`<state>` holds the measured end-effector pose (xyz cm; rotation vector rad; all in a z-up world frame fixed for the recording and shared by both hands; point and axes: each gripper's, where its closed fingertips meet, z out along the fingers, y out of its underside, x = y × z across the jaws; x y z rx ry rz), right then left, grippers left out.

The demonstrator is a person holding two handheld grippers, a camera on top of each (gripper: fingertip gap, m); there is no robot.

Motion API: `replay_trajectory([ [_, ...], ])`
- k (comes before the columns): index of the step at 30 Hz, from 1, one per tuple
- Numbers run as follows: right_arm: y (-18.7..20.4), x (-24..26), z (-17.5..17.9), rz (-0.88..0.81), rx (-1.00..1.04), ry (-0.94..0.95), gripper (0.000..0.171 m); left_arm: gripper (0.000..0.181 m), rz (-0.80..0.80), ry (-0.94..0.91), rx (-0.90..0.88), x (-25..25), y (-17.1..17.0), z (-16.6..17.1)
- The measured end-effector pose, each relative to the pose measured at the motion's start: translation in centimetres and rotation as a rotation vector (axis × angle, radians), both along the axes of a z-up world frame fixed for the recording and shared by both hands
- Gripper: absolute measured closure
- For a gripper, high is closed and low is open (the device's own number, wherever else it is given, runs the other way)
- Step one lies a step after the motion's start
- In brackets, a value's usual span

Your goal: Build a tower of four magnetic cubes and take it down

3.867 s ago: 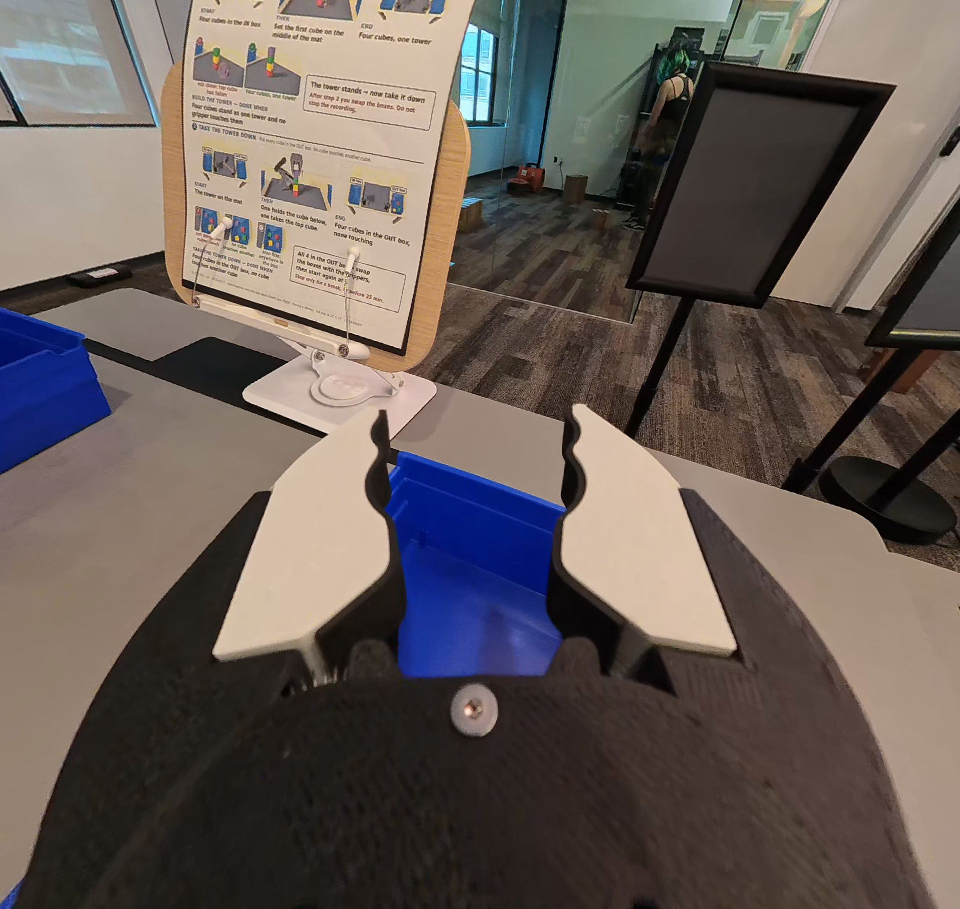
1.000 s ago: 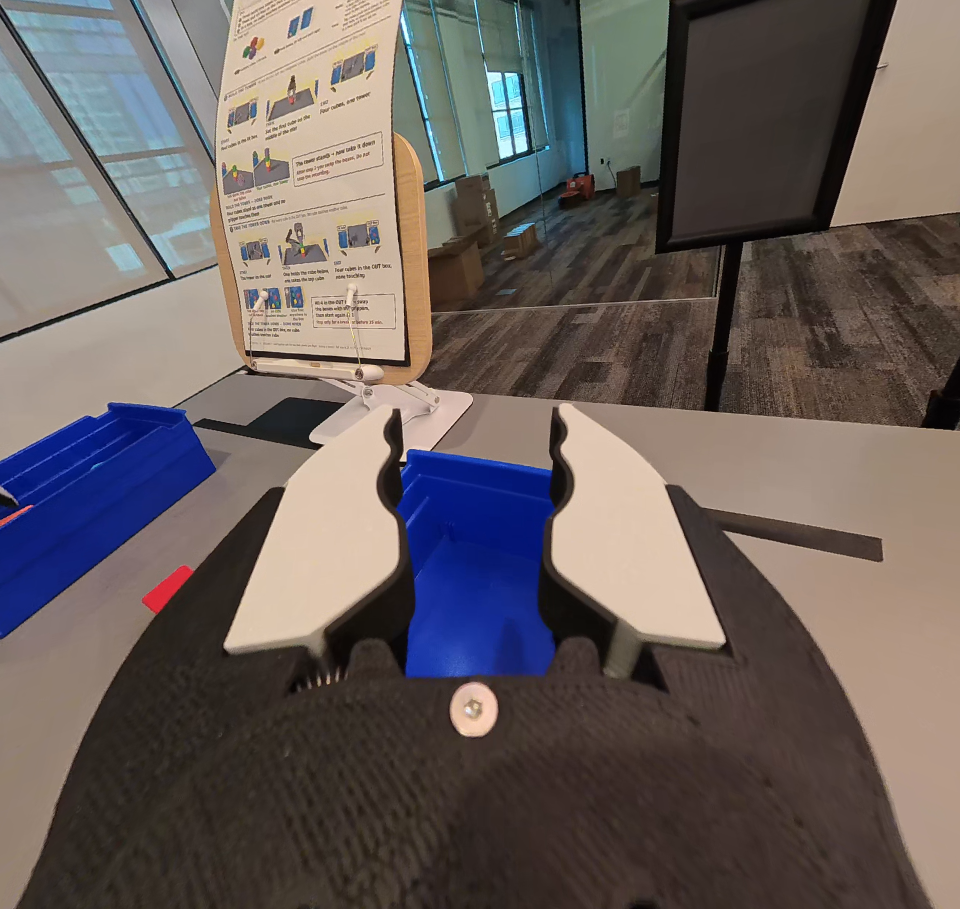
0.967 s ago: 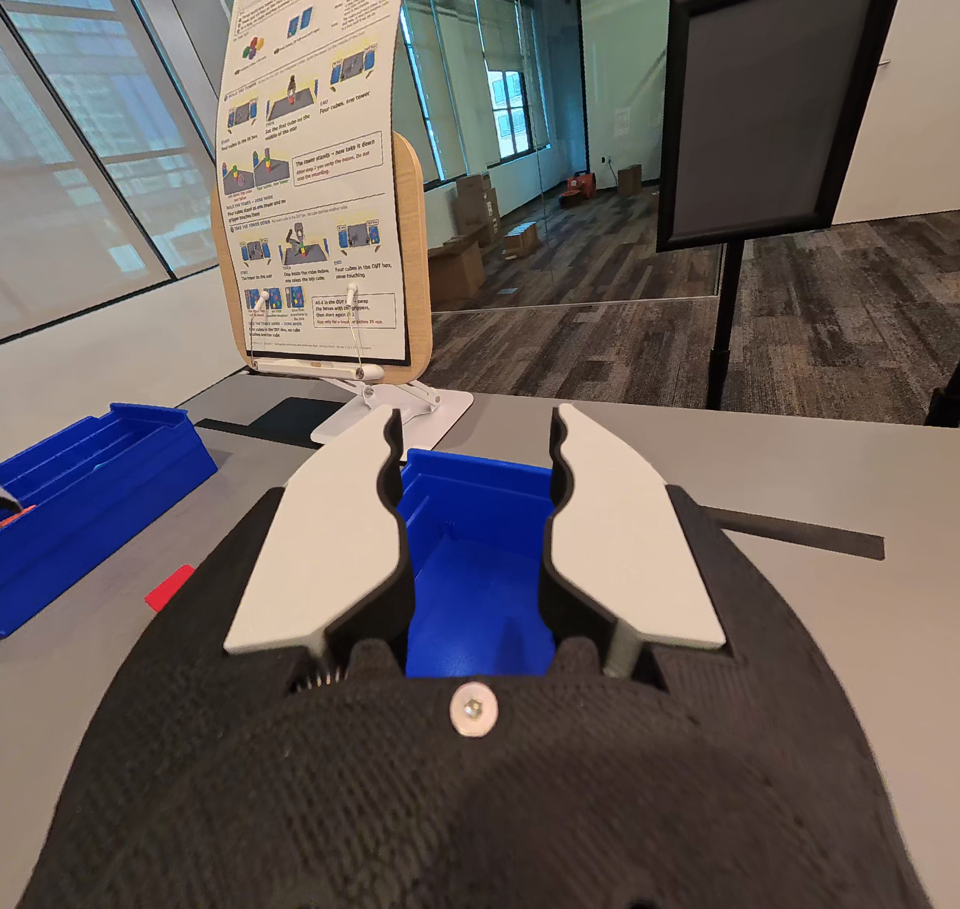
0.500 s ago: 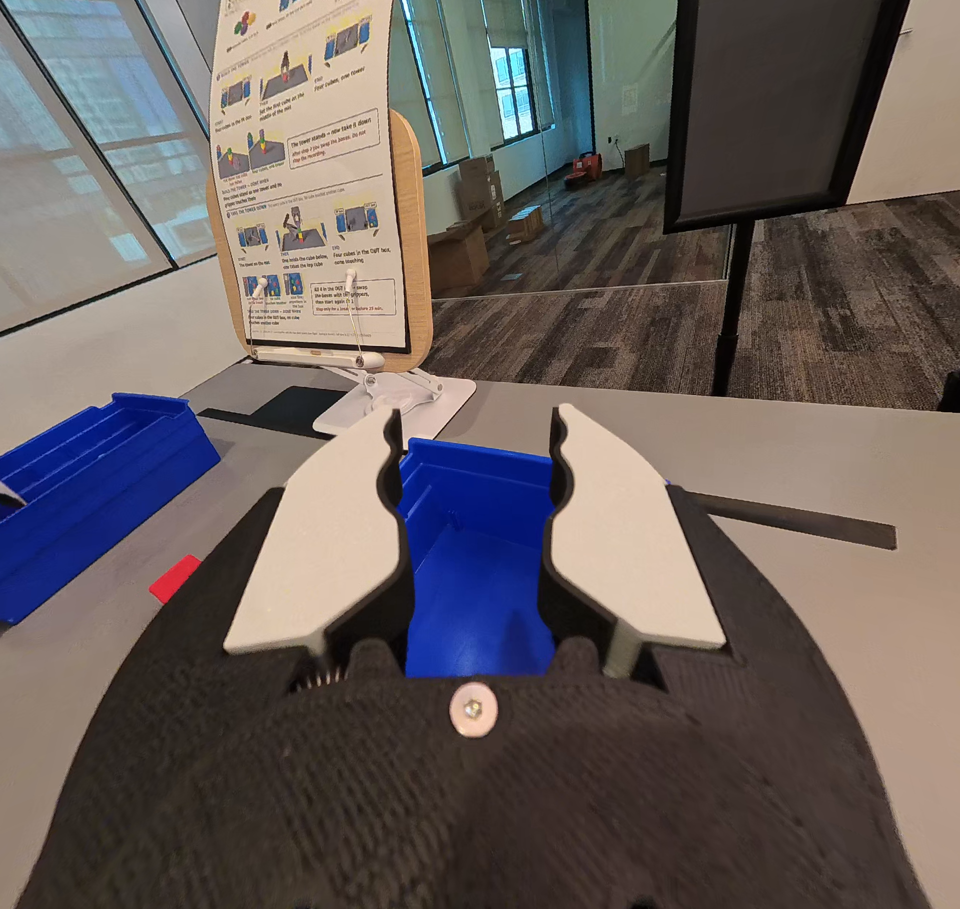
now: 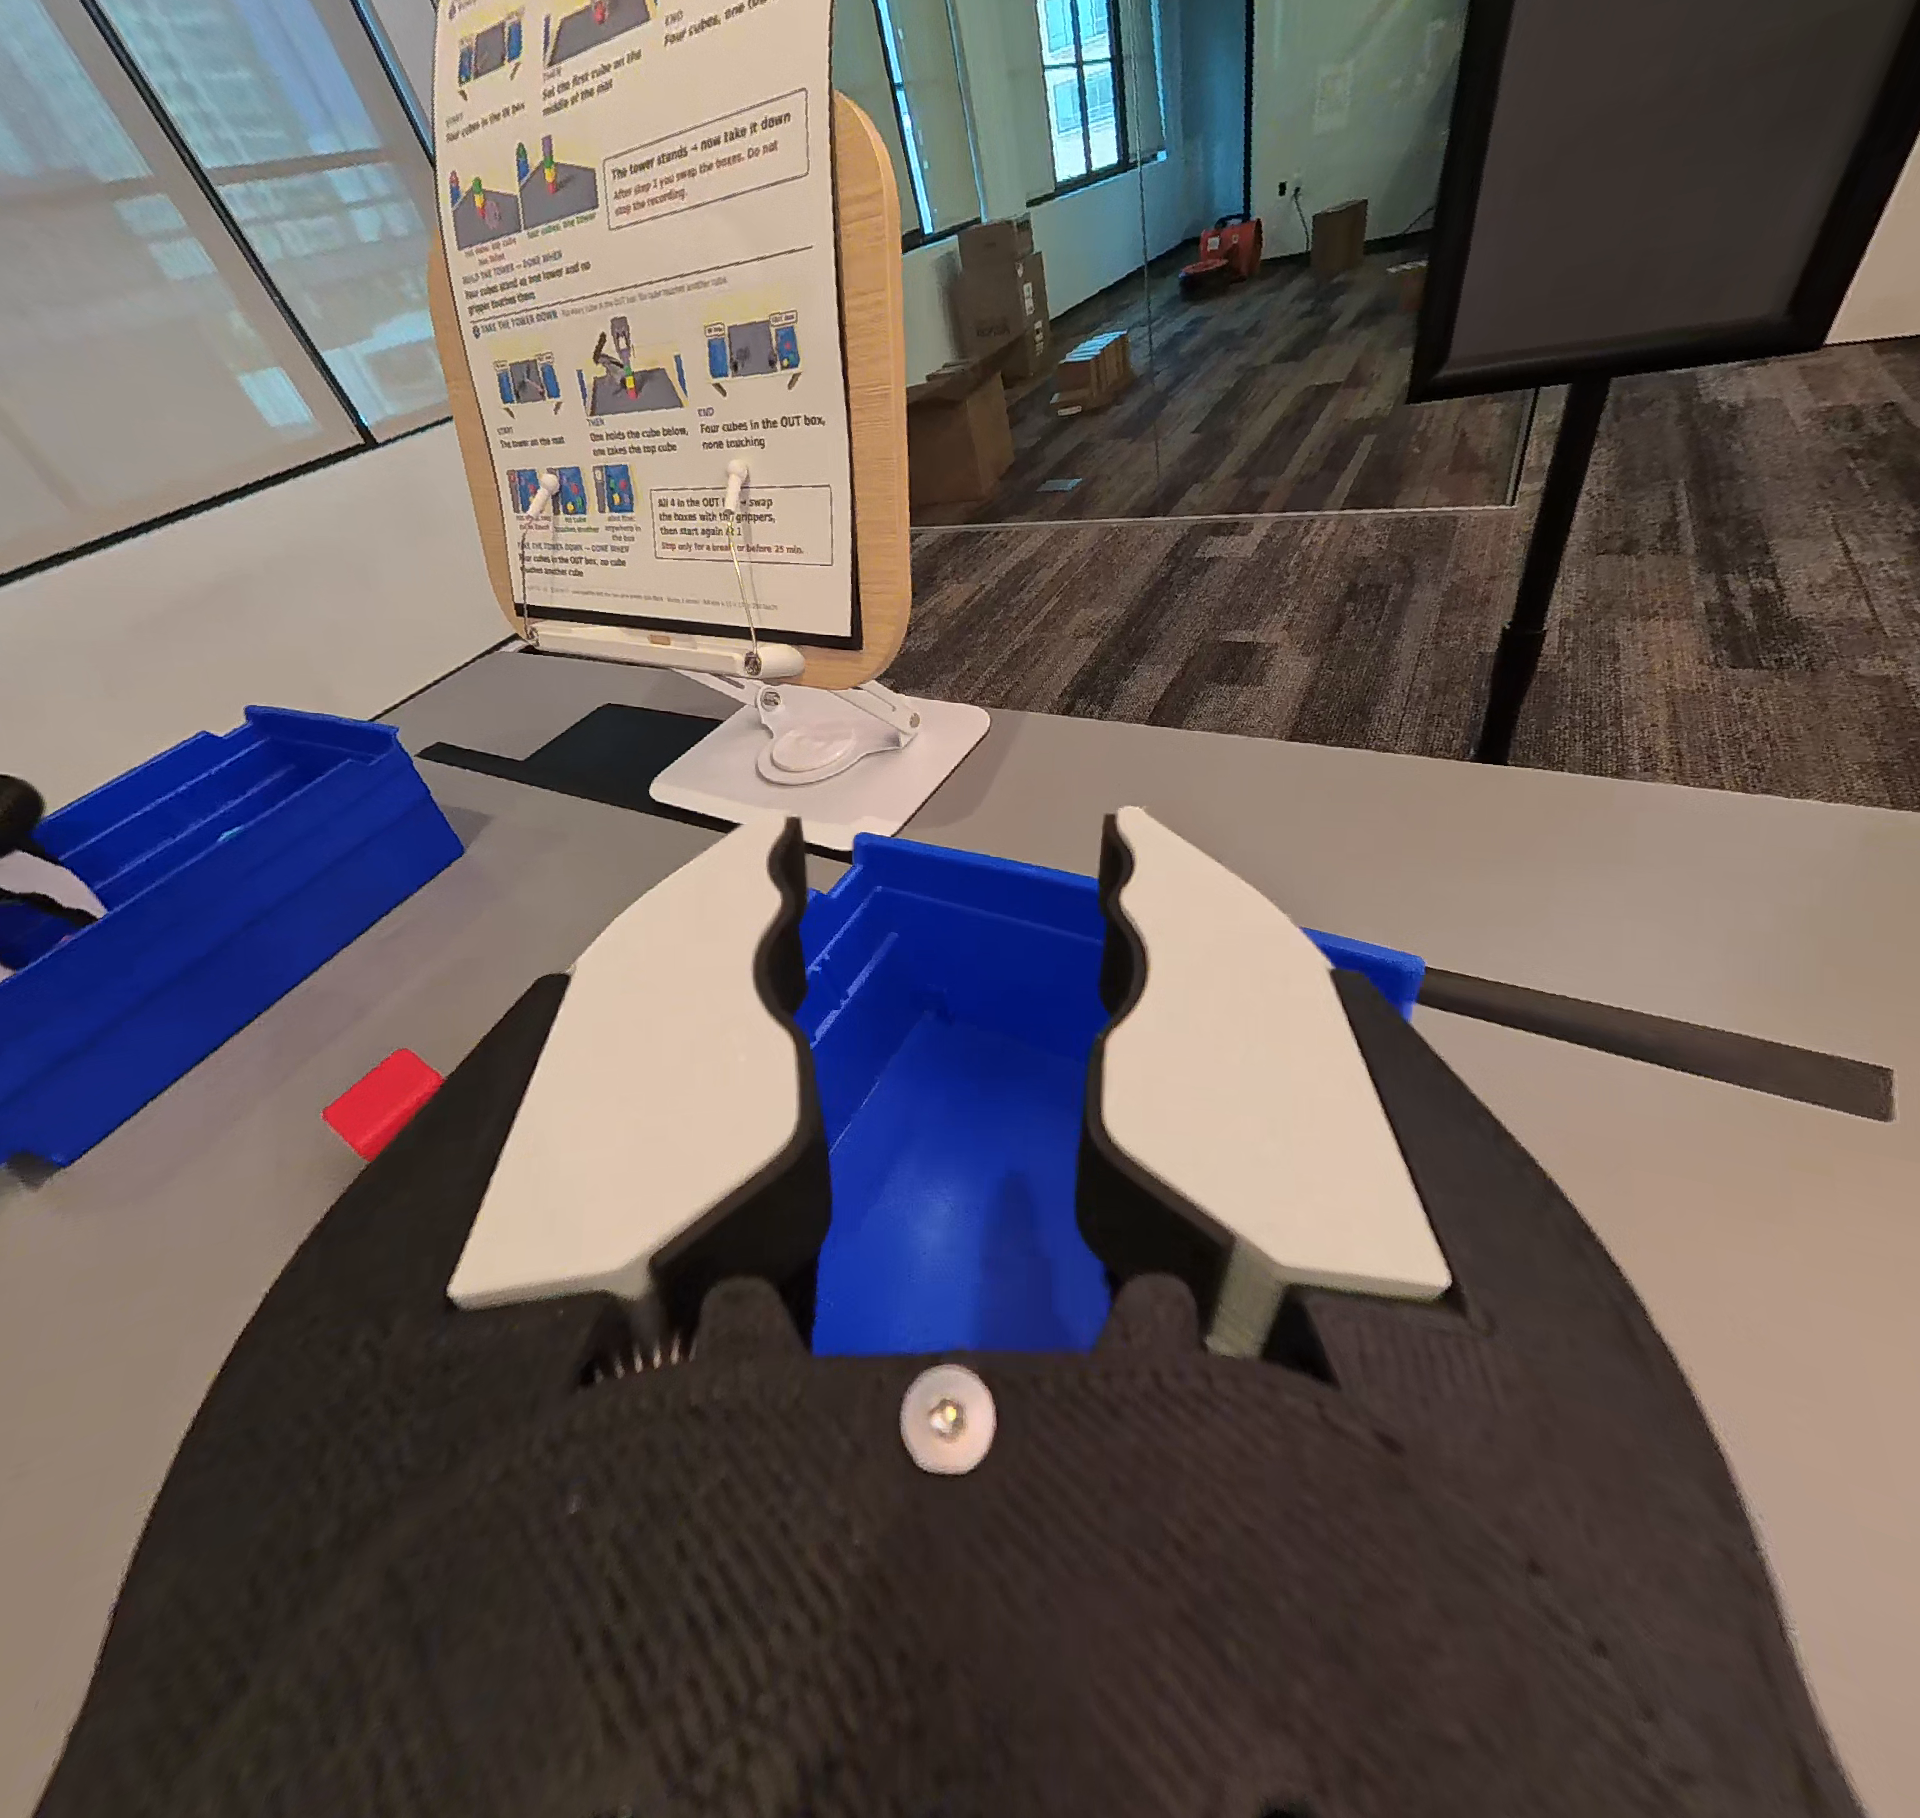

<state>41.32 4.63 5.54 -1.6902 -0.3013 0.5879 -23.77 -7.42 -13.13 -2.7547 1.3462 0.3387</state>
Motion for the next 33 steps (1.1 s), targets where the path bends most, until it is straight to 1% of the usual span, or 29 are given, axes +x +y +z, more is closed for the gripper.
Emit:
replay_trajectory([
  [3, 0.2, -0.5, -0.2, 0.016, -0.007, -0.004, 0.116, 0.125, 0.003, 0.019, -0.007, -0.3, 0.4, -0.5],
  [4, 0.2, -0.6, -0.4, 0.017, -0.011, -0.01, 0.116, 0.13, 0.0, 0.029, 0.0, -0.4, 0.6, -0.6],
  [7, 0.3, -0.6, -0.7, 0.019, -0.021, -0.018, 0.116, 0.132, 0.008, 0.005, -0.012, -0.1, 0.4, -0.5],
  [9, 0.4, -0.4, -0.7, 0.013, -0.021, -0.011, 0.117, 0.132, 0.006, -0.025, -0.021, 0.2, 0.3, 0.3],
  [12, 0.5, 0.1, -0.9, 0.002, -0.027, -0.003, 0.117, 0.132, -0.017, -0.058, 0.055, 0.8, 1.0, 3.7],
  [15, 0.6, 0.6, -1.0, -0.013, -0.032, -0.008, 0.117, 0.132, -0.063, -0.091, 0.196, 3.1, 2.3, 9.4],
  [18, 0.5, 0.7, -0.8, -0.017, -0.028, -0.005, 0.117, 0.132, -0.197, -0.191, 0.297, 9.5, 2.7, 14.6],
  [19, 0.5, 0.6, -0.7, -0.015, -0.024, -0.002, 0.117, 0.132, -0.253, -0.208, 0.309, 11.9, 2.5, 15.6],
  [21, 0.4, 0.5, -0.5, -0.009, -0.019, 0.0, 0.117, 0.132, -0.394, -0.207, 0.309, 16.7, 1.9, 16.6],
  [23, 0.3, 0.3, -0.6, -0.005, -0.02, -0.005, 0.117, 0.132, -0.51, -0.215, 0.284, 21.3, 1.2, 16.5],
  [26, 0.4, 0.2, -0.6, 0.003, -0.021, 0.001, 0.117, 0.132, -0.616, -0.215, 0.24, 26.5, 1.0, 14.9],
  [29, 0.4, 0.0, -0.6, 0.015, -0.021, 0.013, 0.117, 0.132, -0.654, -0.181, 0.177, 29.5, 1.7, 12.1],
  [33, 0.3, 0.0, -0.6, 0.019, -0.018, 0.013, 0.117, 0.132, -0.672, -0.118, 0.098, 31.7, 2.6, 8.1],
])
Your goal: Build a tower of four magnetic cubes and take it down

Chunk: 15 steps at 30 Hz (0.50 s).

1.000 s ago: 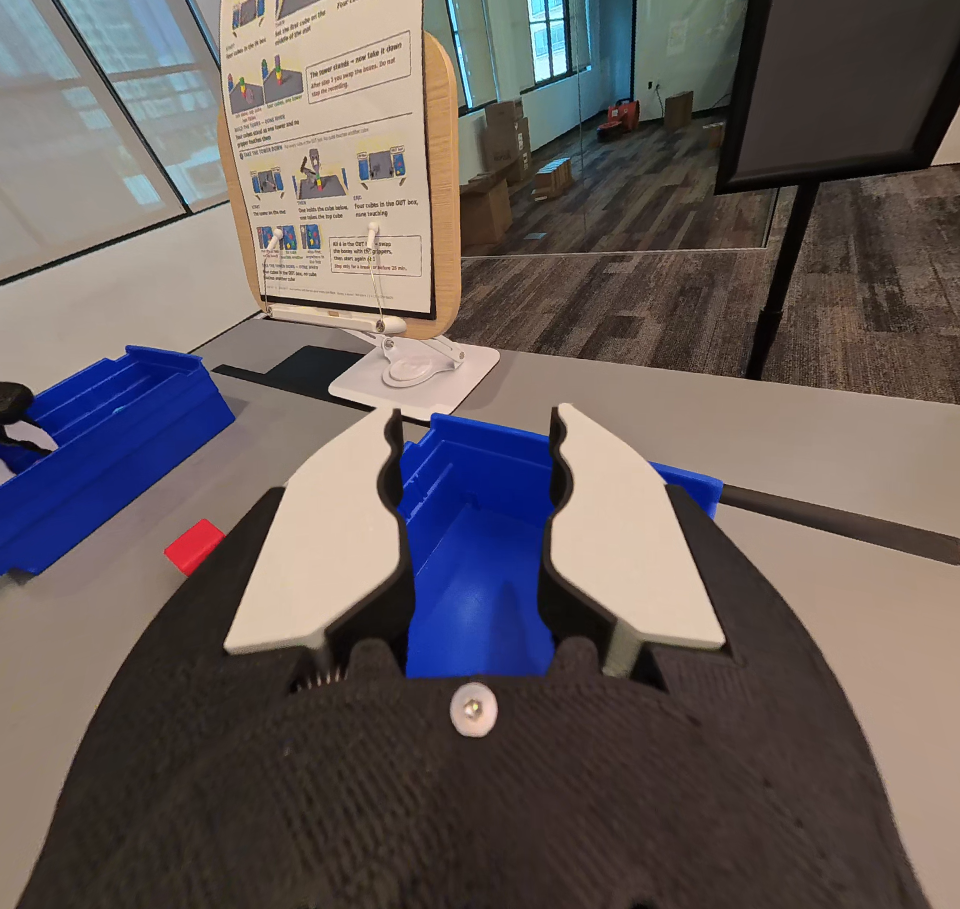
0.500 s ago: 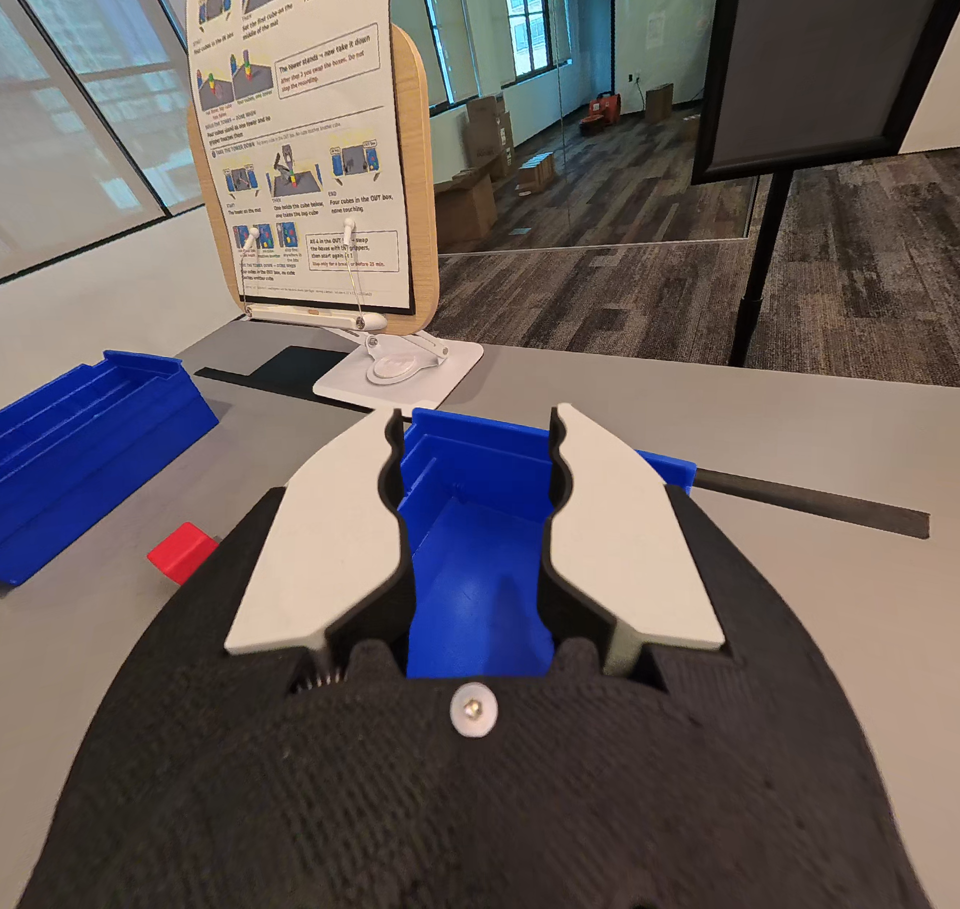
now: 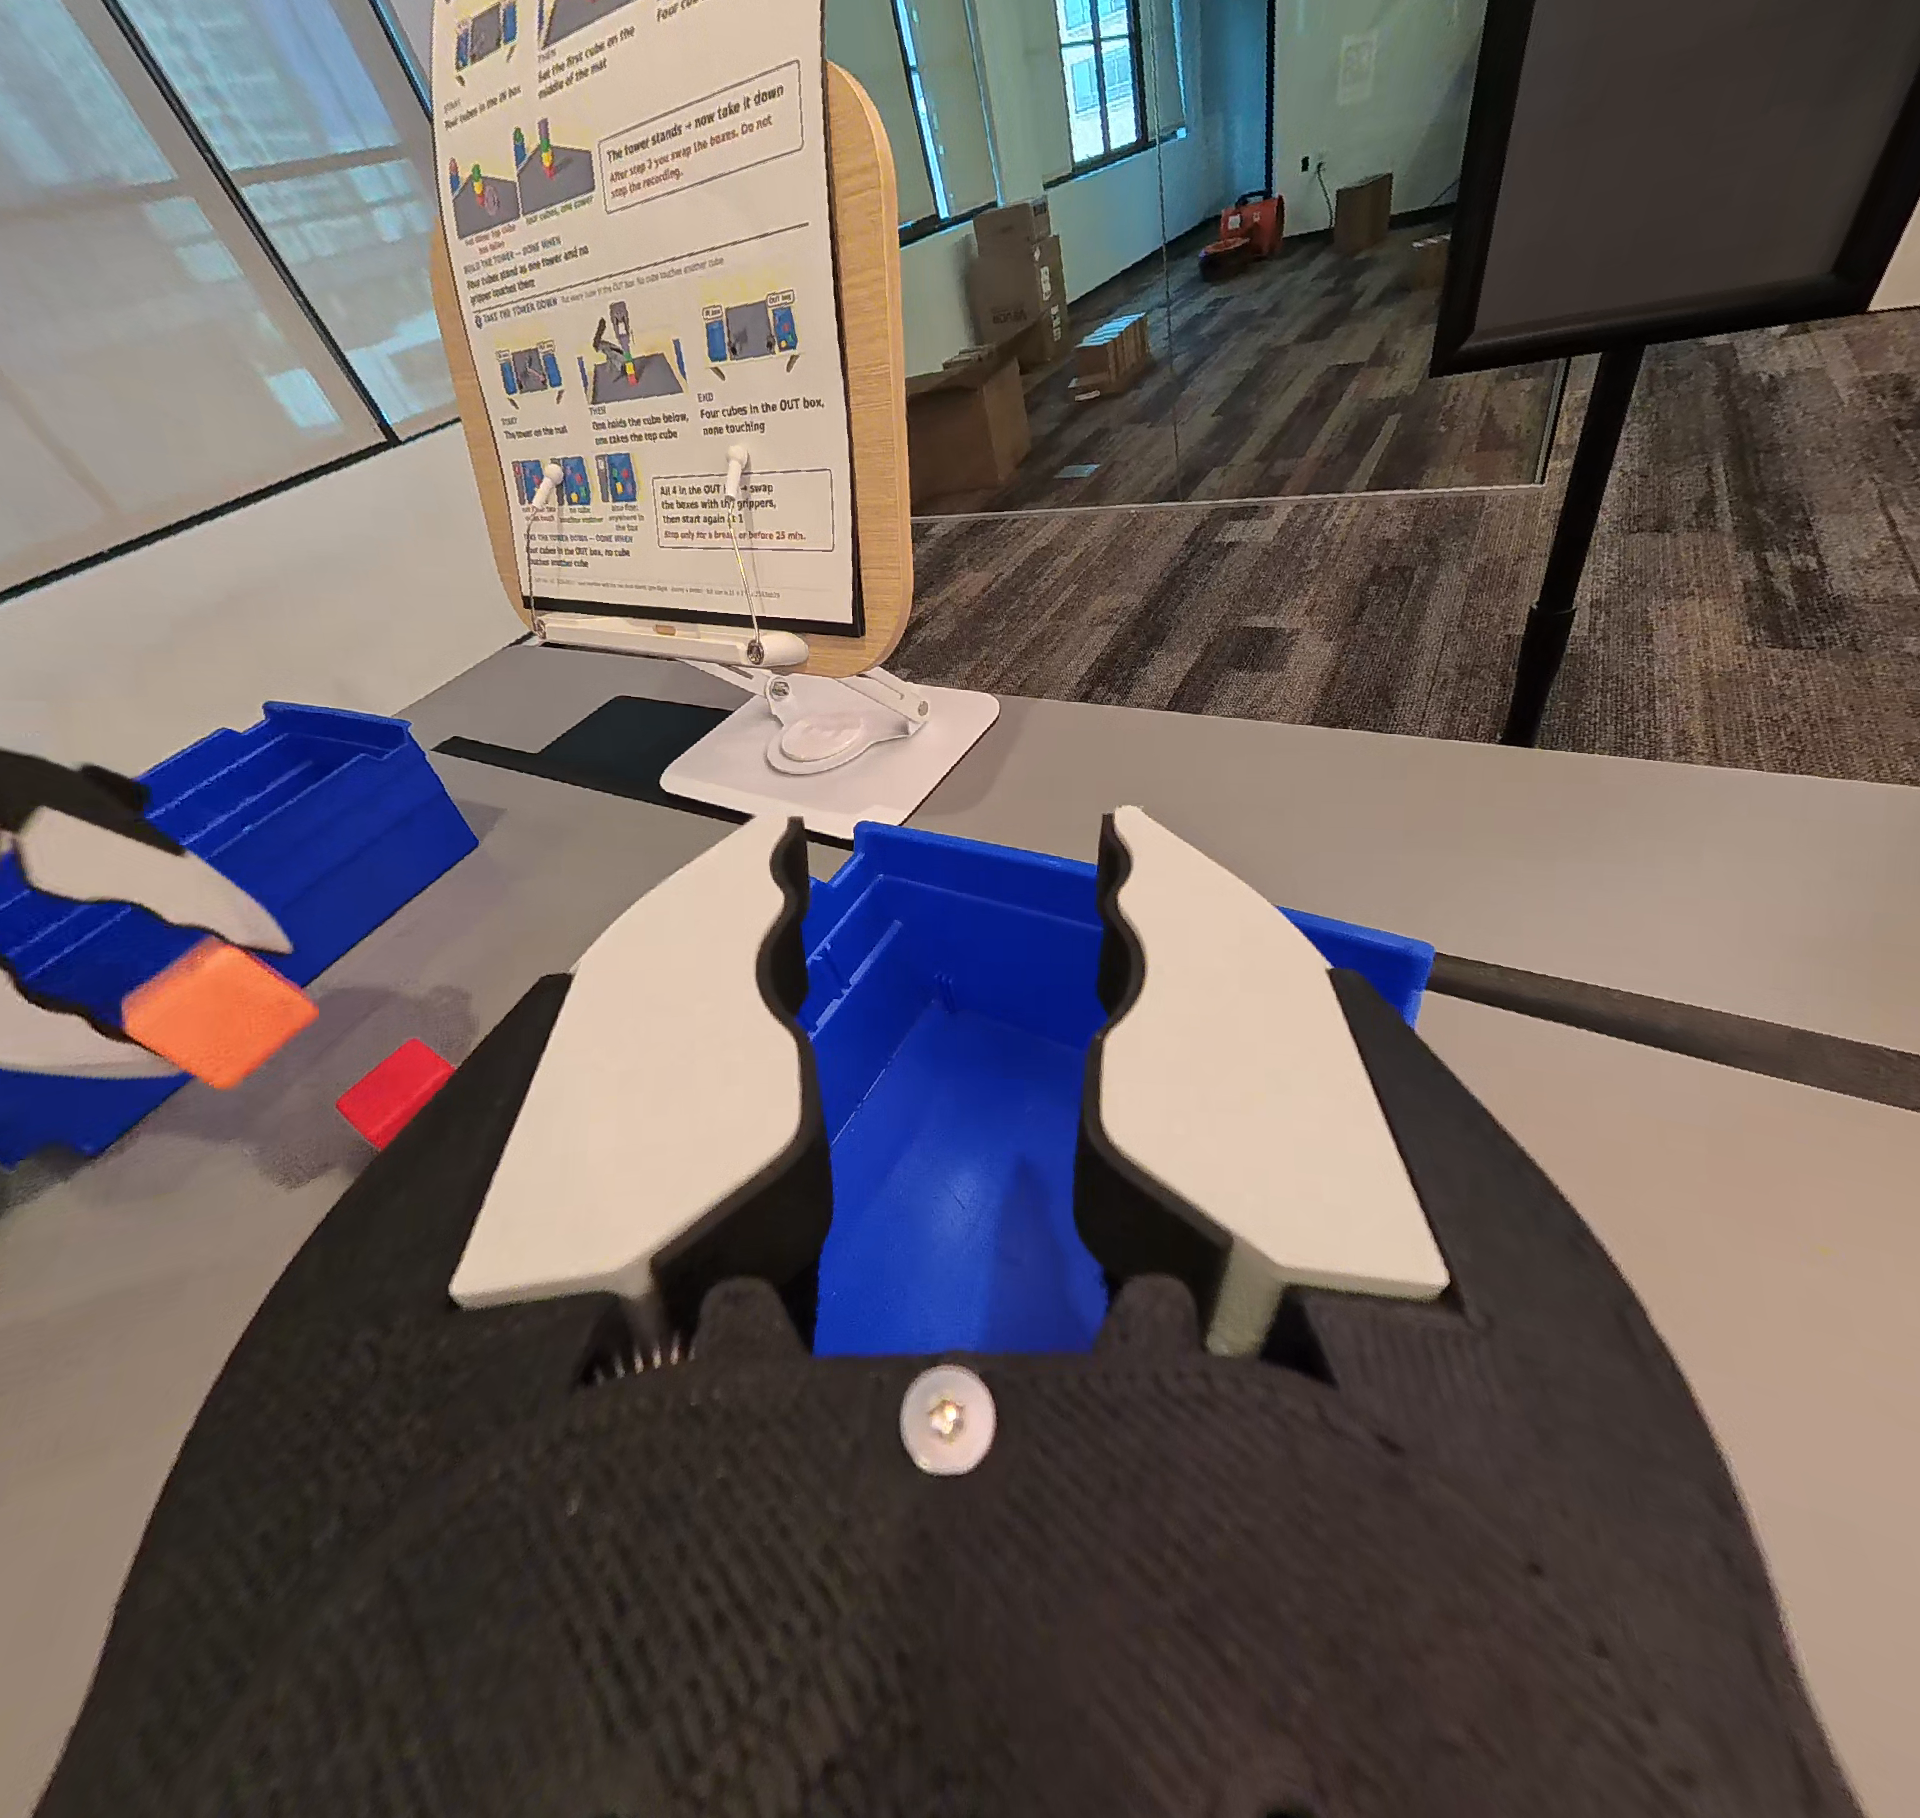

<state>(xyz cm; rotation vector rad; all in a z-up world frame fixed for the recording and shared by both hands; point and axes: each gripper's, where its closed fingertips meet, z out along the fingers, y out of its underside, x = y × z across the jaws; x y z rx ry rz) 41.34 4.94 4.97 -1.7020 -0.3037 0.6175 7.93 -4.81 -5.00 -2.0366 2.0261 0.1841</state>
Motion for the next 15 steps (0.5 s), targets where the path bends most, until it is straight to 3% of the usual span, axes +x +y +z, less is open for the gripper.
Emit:
replay_trajectory([
  [5, -0.2, 0.1, 0.2, 0.02, 0.006, 0.029, 0.117, 0.132, -0.018, 0.044, -0.044, 1.6, 0.5, -3.1],
  [15, -0.3, -0.2, 0.4, 0.044, 0.007, 0.059, 0.117, 0.132, -0.009, 0.1, -0.043, 1.9, 1.8, -5.3],
])
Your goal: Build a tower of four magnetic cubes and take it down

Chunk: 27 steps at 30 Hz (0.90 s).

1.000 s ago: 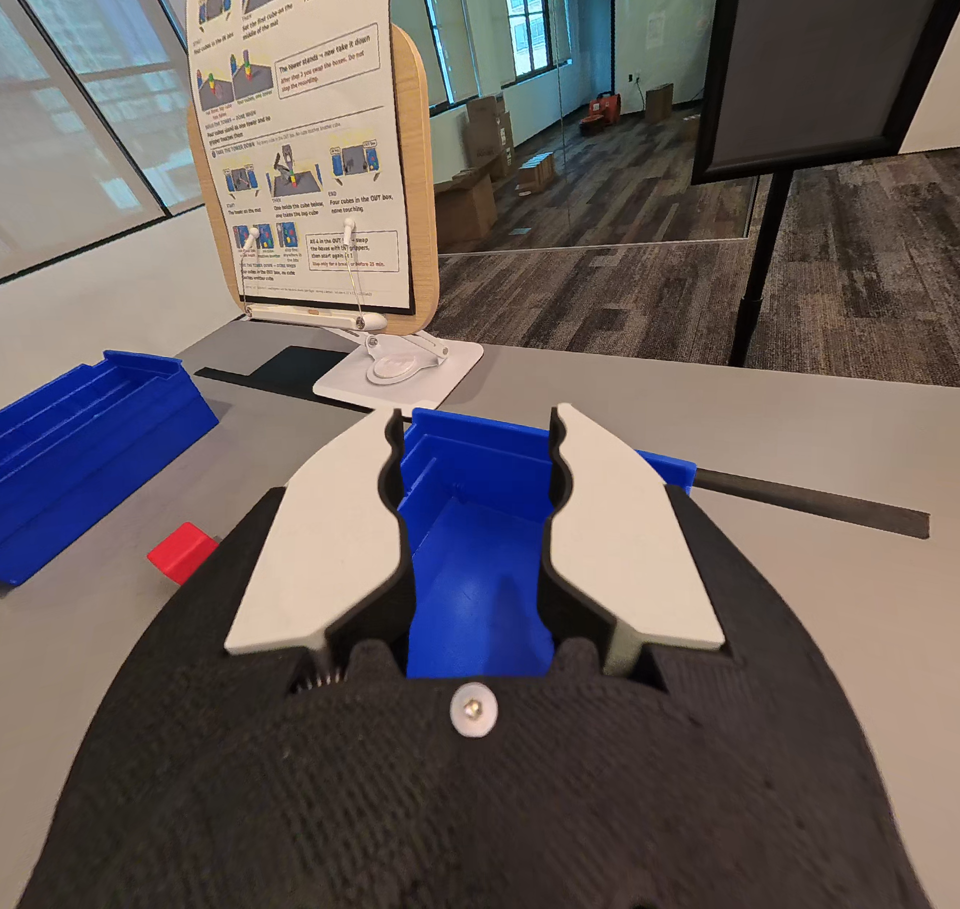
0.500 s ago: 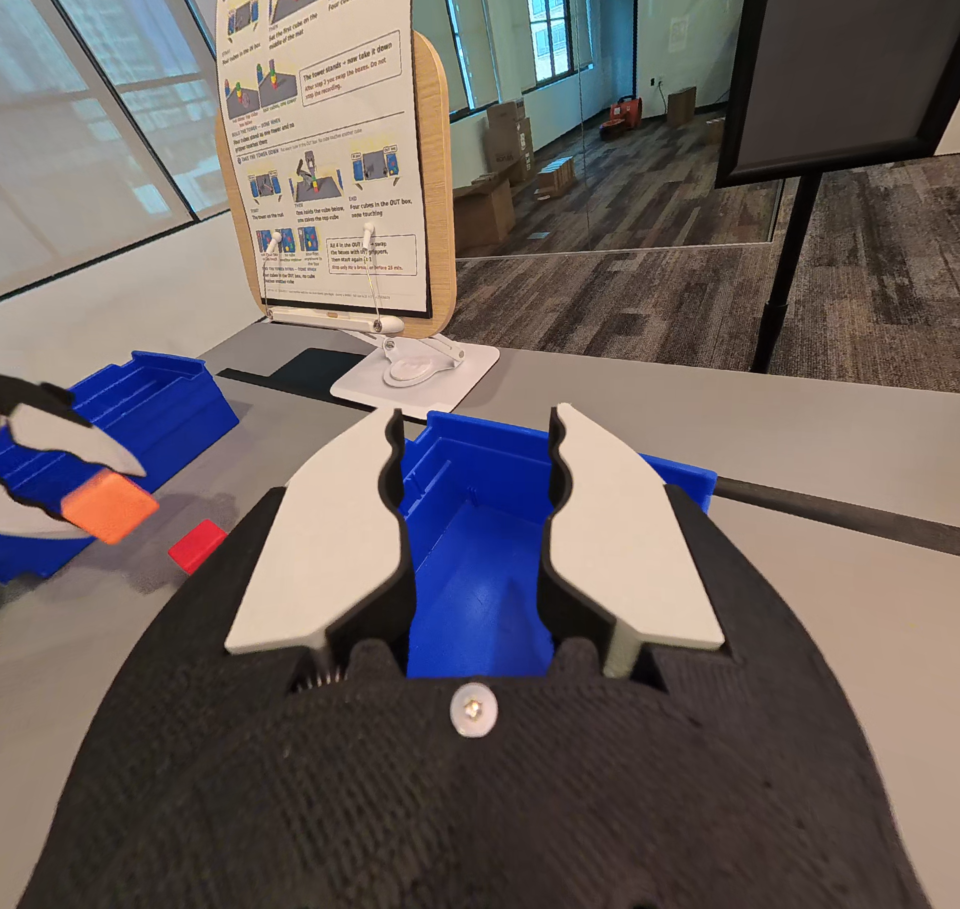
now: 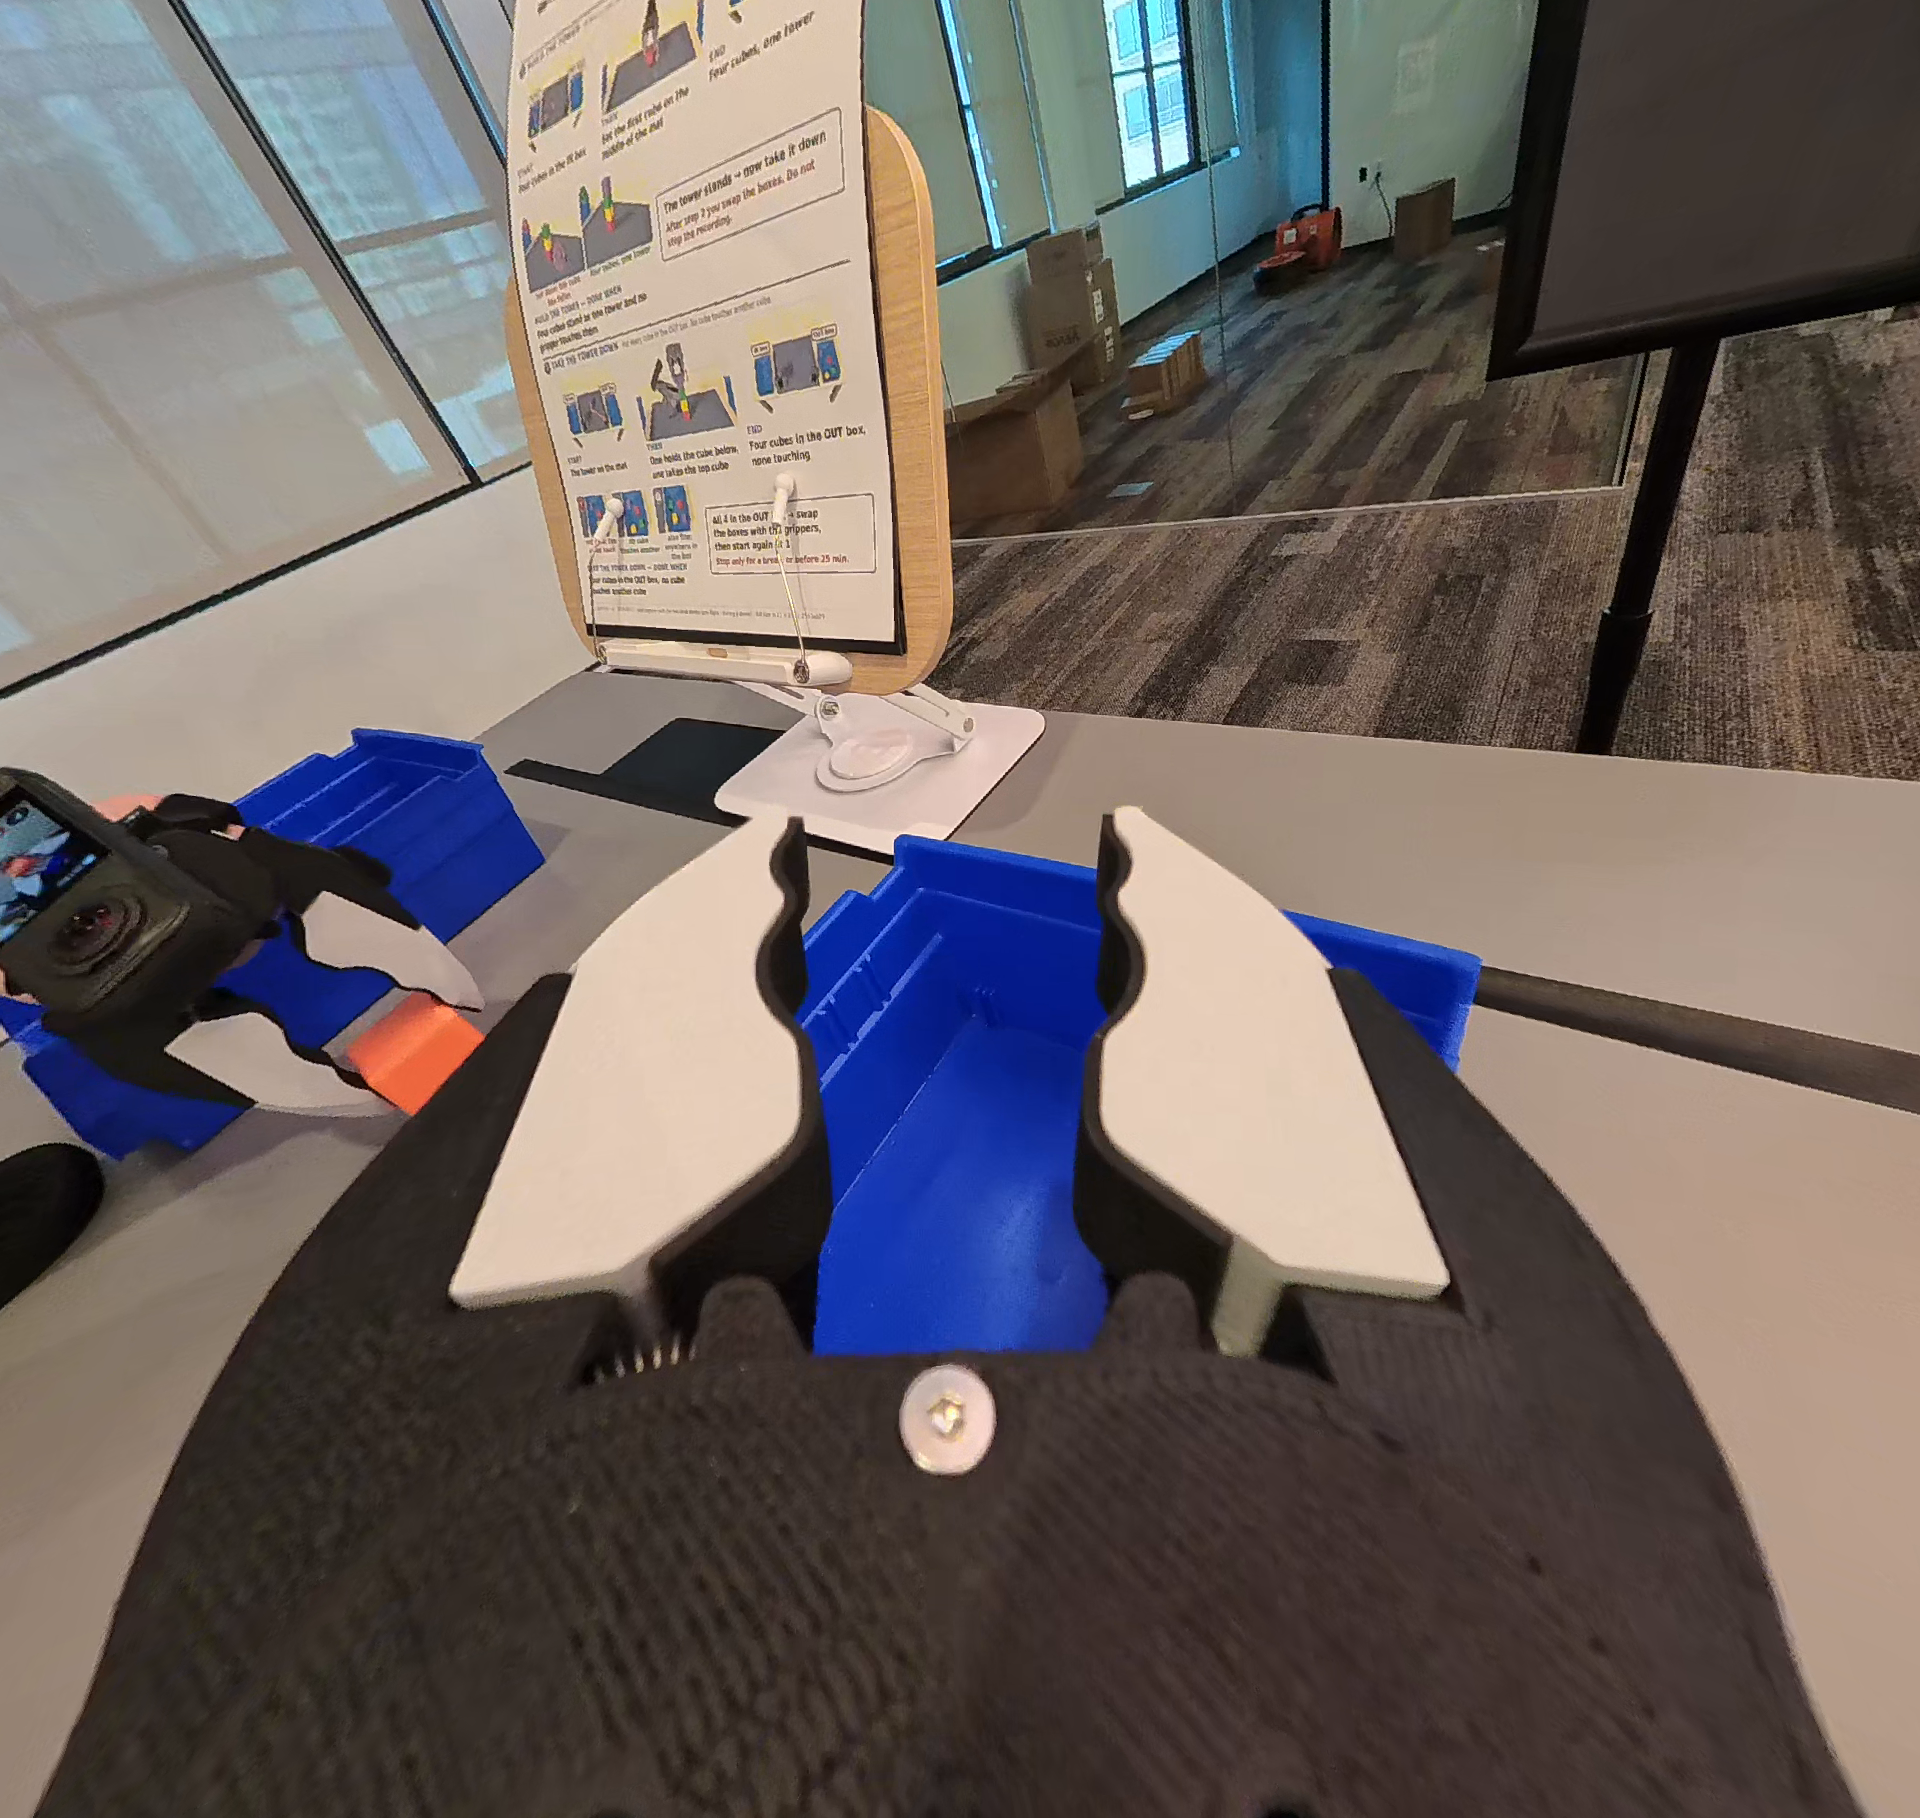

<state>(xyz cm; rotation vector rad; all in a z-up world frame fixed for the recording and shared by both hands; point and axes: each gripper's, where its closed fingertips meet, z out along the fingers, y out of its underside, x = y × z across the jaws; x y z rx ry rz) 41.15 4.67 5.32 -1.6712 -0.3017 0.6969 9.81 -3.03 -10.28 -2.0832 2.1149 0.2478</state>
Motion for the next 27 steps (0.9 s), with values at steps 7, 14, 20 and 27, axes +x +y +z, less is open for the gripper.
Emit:
replay_trajectory([
  [7, 0.2, -0.4, -0.6, 0.014, -0.023, -0.021, 0.117, 0.121, 0.028, -0.083, 0.021, 0.4, 0.2, 1.2],
  [14, 0.0, 0.0, -0.5, 0.008, -0.018, -0.008, 0.117, 0.124, 0.139, -0.461, 0.202, -4.4, 1.6, 12.5],
  [20, 0.3, 0.0, -0.6, 0.009, -0.025, 0.005, 0.117, 0.129, 0.44, -0.418, 0.251, -18.7, 4.2, 14.0],
  [27, 0.4, -0.1, -0.7, 0.001, -0.029, -0.034, 0.117, 0.12, 0.531, -0.236, 0.108, -25.0, 5.1, 3.4],
])
